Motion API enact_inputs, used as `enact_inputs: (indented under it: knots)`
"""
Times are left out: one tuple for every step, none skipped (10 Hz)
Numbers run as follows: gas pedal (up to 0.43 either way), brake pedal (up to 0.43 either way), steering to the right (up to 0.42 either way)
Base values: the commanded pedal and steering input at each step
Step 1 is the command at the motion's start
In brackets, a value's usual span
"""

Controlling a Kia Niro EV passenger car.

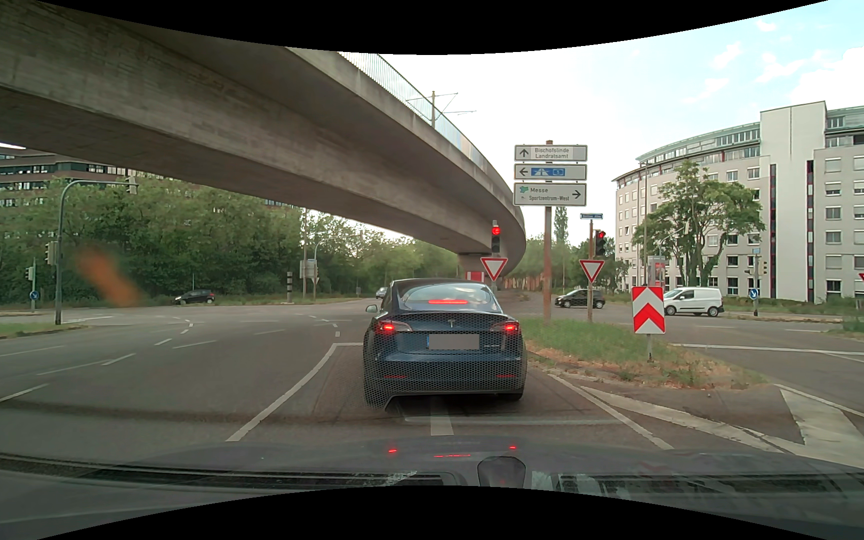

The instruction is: Follow the waypoints while adhering to traffic rules and regulations

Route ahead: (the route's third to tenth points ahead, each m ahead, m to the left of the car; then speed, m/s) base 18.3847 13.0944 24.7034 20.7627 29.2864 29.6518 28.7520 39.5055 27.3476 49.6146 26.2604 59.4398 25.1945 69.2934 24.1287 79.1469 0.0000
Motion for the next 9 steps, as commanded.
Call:
enact_inputs:
  knots:
    - [0.000,0.287,-0.012]
    - [0.000,0.287,-0.012]
    - [0.000,0.287,-0.012]
    - [0.000,0.287,-0.012]
    - [0.000,0.287,-0.012]
    - [0.000,0.287,-0.012]
    - [0.000,0.287,-0.012]
    - [0.000,0.287,-0.012]
    - [0.000,0.287,-0.012]
